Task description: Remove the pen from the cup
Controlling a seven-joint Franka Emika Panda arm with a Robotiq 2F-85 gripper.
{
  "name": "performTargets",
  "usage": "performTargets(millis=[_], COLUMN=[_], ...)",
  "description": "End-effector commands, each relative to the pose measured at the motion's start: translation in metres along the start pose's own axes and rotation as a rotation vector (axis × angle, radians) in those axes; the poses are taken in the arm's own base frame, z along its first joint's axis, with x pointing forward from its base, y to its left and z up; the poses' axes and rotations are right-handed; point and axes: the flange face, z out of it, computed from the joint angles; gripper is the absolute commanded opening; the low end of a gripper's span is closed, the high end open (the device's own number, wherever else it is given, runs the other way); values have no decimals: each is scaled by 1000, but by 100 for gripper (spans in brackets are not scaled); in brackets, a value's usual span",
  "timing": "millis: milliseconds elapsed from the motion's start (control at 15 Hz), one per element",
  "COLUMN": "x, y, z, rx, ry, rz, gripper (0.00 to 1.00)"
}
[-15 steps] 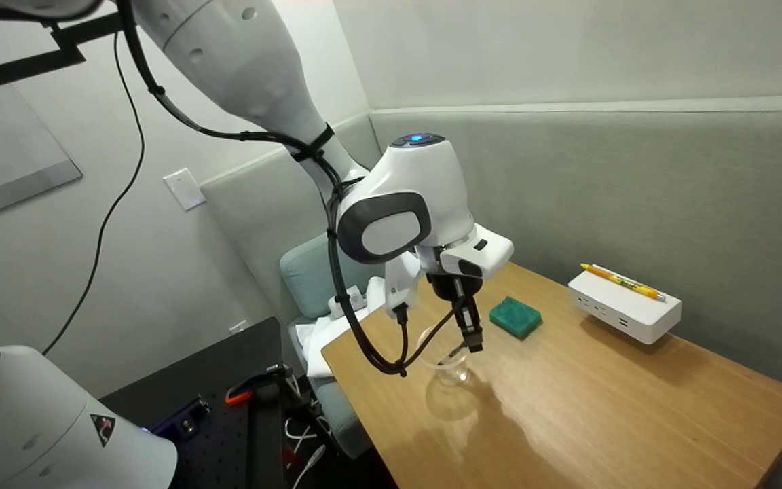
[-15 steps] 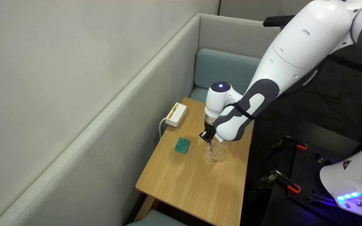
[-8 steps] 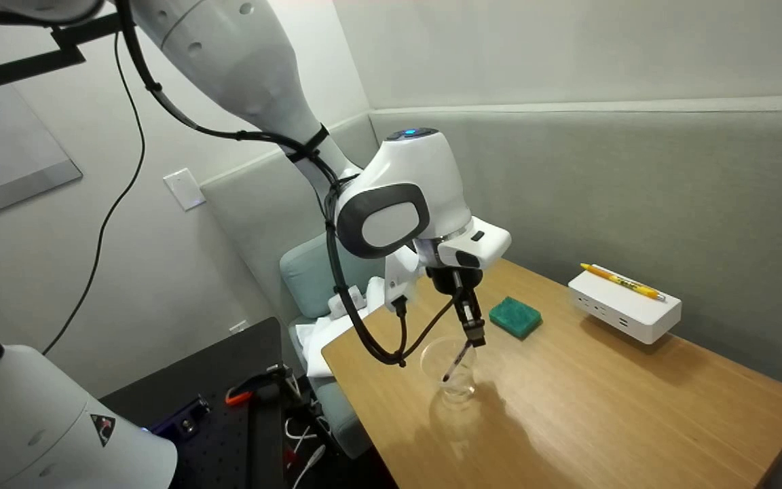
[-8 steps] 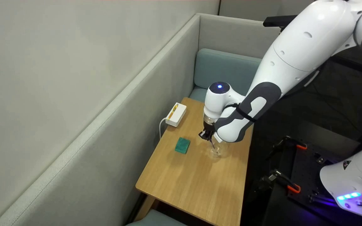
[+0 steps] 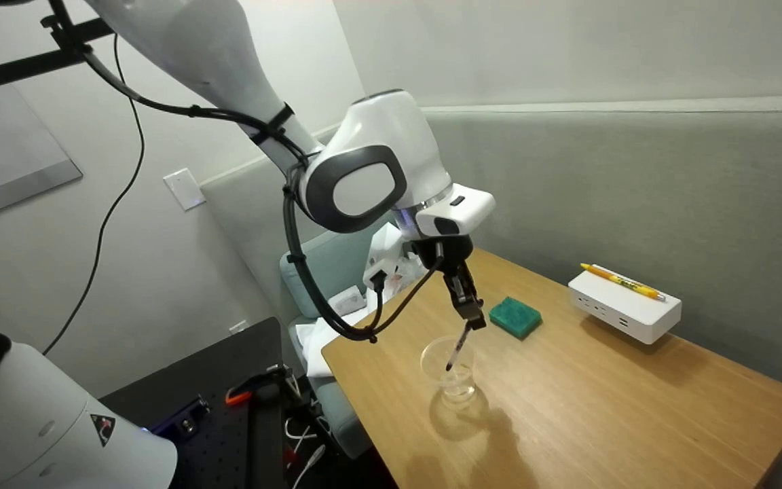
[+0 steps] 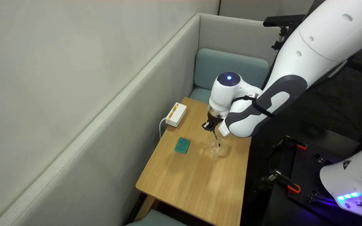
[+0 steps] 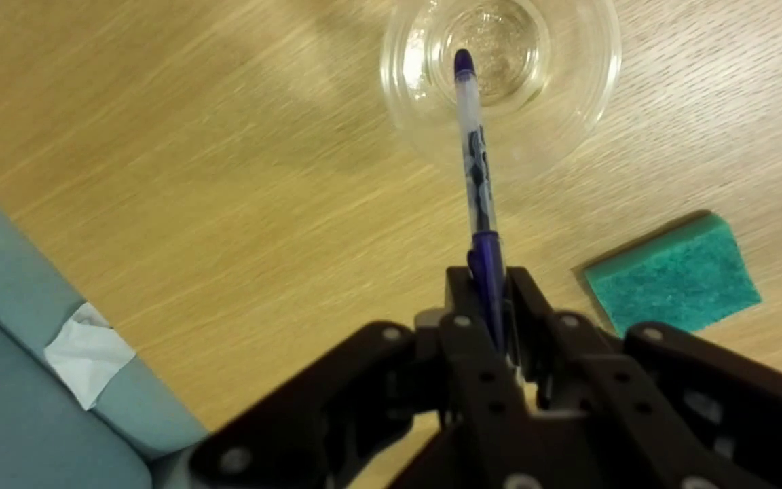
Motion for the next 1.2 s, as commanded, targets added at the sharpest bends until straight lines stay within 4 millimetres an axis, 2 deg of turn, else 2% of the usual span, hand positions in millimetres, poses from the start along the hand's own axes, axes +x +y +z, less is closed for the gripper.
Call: performTargets(millis=[0,267,600,800,867,1067,1133], x=[-12,6,28,26,27,25,25], y=[27,64,96,91,98,91,90], z=[-44,-72,-81,-77,-70,-69,-69], rx=[27,19,39,107,71,97,98], ry=[35,81,76,6,50,20,20], rz=[28,22,-84,-200,-141,-185,-187], gripper=[4,4,4,4,16,16,4])
